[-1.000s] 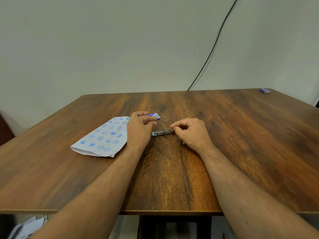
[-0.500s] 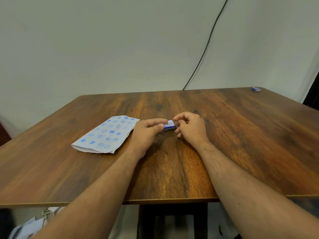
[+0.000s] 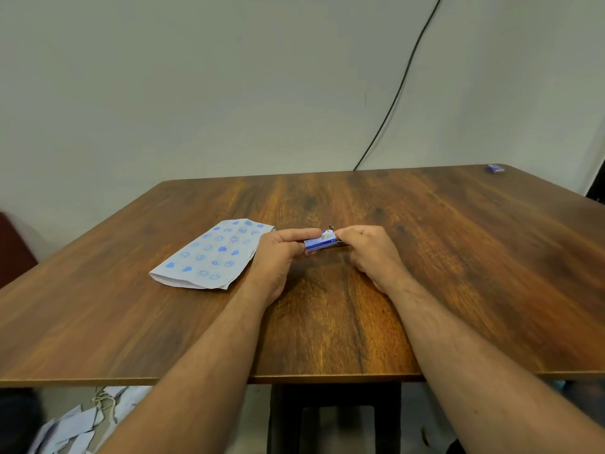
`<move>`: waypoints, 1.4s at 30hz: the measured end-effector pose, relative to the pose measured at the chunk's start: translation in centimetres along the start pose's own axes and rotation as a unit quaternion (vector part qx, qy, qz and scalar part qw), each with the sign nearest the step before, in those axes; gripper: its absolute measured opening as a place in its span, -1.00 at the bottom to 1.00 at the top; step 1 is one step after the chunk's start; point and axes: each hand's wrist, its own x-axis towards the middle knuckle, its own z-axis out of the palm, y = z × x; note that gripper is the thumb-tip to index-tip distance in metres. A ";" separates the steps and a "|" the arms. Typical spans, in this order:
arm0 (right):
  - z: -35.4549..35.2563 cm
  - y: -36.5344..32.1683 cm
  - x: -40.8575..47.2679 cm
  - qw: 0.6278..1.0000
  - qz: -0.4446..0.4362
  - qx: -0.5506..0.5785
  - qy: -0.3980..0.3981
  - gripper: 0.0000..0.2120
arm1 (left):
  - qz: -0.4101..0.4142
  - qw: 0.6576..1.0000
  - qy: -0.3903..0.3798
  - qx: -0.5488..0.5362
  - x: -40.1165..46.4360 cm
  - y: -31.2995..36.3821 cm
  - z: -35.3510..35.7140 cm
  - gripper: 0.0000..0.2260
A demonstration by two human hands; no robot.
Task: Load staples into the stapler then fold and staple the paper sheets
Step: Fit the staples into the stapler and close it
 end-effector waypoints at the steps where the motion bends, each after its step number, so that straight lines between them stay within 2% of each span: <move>1: 0.0 0.1 0.1 1.000 -0.005 0.010 -0.012 -0.67 | 0.005 1.000 -0.001 -0.003 0.0 0.0 0.0 -0.65; 3: 0.0 0.0 0.0 0.999 -0.006 0.033 -0.035 -0.60 | 0.014 1.000 -0.002 -0.015 0.2 -0.1 -0.1 -0.67; 6: 0.0 0.1 0.2 0.994 0.004 0.096 -0.045 -0.61 | 0.014 0.999 0.000 -0.037 0.3 -0.1 -0.2 -0.69; 10: 0.3 0.0 0.1 0.997 -0.001 0.076 -0.028 -0.49 | 0.025 0.999 -0.010 -0.020 0.2 -0.1 -0.1 -0.73; 16: -0.2 -0.1 0.5 0.992 0.043 0.111 -0.044 -0.51 | 0.030 0.999 -0.024 -0.034 0.6 -0.7 -0.4 -0.80; 19: -0.2 0.0 0.5 0.993 0.030 0.105 -0.054 -0.59 | 0.033 0.999 -0.020 -0.037 0.7 -0.8 -0.3 -0.74; 23: 0.0 0.4 0.7 0.994 0.022 0.104 -0.040 -0.66 | 0.039 0.997 -0.060 -0.043 0.5 -0.4 -0.2 -0.68; 26: -0.2 0.4 0.8 0.993 0.025 0.107 -0.044 -0.66 | 0.037 0.995 -0.083 -0.040 0.4 -0.2 -0.2 -0.83; 27: -0.2 0.3 0.7 0.993 0.026 0.109 -0.045 -0.67 | 0.039 0.995 -0.083 -0.024 0.3 -0.2 -0.2 -0.85; 30: -0.1 -0.1 0.5 0.993 0.029 0.107 -0.050 -0.70 | 0.046 0.997 -0.063 0.019 0.6 -0.7 -0.1 -0.73; 34: 0.0 -0.5 0.3 0.986 0.041 0.151 -0.050 -0.74 | 0.044 0.998 -0.047 -0.021 0.8 -0.9 0.0 -0.59; 42: 0.1 -0.5 0.5 0.983 0.060 0.167 -0.046 -0.75 | 0.057 0.998 -0.026 -0.029 0.6 -0.6 0.2 -0.75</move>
